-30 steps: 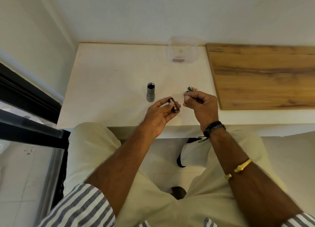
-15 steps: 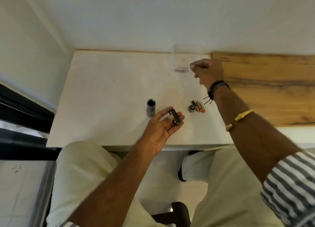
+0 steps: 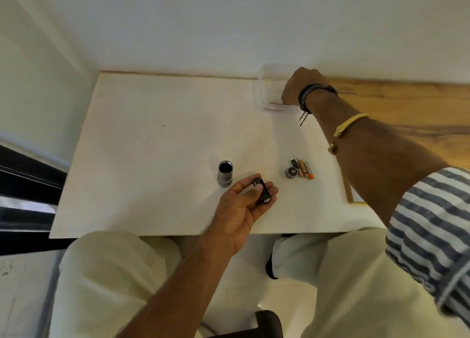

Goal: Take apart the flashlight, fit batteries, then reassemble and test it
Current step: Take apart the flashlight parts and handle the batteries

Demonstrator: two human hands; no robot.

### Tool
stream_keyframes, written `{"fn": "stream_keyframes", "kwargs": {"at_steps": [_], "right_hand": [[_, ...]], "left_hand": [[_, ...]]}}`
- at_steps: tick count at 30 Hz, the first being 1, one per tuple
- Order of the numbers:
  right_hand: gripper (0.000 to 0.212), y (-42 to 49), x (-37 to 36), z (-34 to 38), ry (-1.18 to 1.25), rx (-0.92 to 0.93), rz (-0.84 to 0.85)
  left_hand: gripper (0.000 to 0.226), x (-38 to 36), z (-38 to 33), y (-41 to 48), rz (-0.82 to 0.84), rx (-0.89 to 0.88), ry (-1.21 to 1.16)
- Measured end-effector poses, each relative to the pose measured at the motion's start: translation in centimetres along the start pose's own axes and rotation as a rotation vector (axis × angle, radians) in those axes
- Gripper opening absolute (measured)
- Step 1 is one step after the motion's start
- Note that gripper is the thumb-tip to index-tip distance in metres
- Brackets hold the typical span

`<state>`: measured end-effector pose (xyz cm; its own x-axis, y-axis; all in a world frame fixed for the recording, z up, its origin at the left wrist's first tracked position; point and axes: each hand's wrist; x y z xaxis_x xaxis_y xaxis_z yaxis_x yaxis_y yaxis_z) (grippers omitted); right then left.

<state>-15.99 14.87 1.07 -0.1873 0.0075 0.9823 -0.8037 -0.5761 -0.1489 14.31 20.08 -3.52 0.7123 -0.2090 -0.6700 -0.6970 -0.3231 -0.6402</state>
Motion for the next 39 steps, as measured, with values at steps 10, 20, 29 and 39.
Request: {"fn": "stream_keyframes", "kwargs": {"at_steps": [10,20,29,39], "right_hand": [[0.021,0.8,-1.2,0.4,-0.069,0.019,-0.063],[0.008,-5.3,1.0,-0.7,0.519,0.045,-0.226],[0.016,-18.1,-0.4,-2.9,1.157,-0.007,-0.317],[0.011,-27.3,-2.8,-4.3,1.563,-0.059,-0.148]], "left_hand": [[0.033,-0.1,0.1,-0.1,0.025,0.005,0.019],[0.03,-0.7,-0.5,-1.2,0.027,-0.028,0.02],[0.029,-0.8,0.0,-2.9,0.096,-0.05,0.066],[0.028,0.6,0.5,-4.3,0.087,-0.091,0.148]]}}
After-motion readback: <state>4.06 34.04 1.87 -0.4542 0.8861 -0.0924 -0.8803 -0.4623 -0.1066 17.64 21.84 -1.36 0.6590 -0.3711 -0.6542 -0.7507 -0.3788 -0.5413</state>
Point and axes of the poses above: each hand's wrist, its own y-axis towards the middle knuckle, its own x-axis out of the back of the hand, z = x × y, and after that the axes turned 2 degrees about -z, right-handed
